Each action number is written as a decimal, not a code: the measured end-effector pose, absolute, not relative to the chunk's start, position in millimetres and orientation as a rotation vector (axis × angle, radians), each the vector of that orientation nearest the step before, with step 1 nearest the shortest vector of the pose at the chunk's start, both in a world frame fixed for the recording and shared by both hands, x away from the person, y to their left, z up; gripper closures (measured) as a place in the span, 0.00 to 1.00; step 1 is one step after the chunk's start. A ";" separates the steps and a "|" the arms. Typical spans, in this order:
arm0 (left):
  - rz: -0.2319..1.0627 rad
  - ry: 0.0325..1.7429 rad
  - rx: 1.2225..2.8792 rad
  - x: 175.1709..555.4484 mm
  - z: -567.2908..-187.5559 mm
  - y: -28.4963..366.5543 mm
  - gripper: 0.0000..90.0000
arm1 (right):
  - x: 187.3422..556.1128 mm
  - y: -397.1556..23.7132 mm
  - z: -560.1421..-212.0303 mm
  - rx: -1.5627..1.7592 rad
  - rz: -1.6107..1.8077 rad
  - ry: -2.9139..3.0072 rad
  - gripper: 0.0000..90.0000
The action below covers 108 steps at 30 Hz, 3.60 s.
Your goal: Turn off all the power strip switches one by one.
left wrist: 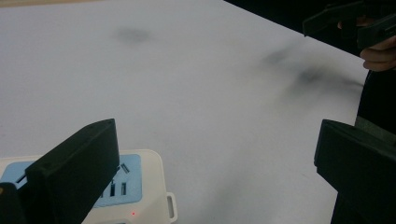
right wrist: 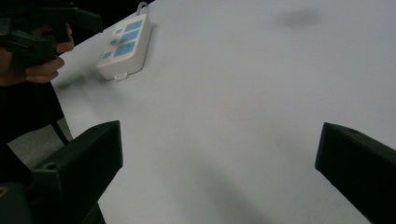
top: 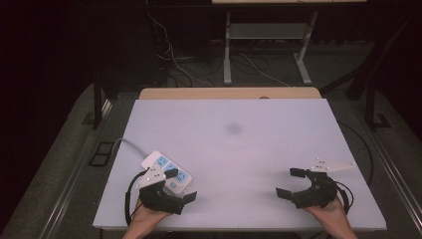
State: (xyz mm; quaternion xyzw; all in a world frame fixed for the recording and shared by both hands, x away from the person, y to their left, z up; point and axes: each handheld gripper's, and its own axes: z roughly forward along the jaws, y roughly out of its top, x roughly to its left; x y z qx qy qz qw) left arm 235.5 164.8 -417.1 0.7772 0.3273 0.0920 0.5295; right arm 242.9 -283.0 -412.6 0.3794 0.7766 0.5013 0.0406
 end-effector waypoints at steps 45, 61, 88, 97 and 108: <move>0.198 0.795 1.891 241.4 -397.9 169.4 0.00 | 244.1 -284.2 -414.8 1.153 1.509 2.405 0.01; 0.190 0.859 1.943 249.5 -390.7 183.4 0.00 | 244.6 -283.7 -416.0 1.162 1.501 2.407 0.01; 0.124 0.887 2.083 271.0 -387.8 191.5 0.03 | 244.4 -281.8 -417.6 1.157 1.492 2.418 0.01; 0.096 0.886 2.147 278.0 -389.5 189.8 0.11 | 244.2 -281.4 -417.9 1.153 1.486 2.422 0.01; 0.140 0.877 2.173 280.5 -385.5 192.4 0.38 | 243.9 -280.7 -418.4 1.146 1.484 2.432 0.01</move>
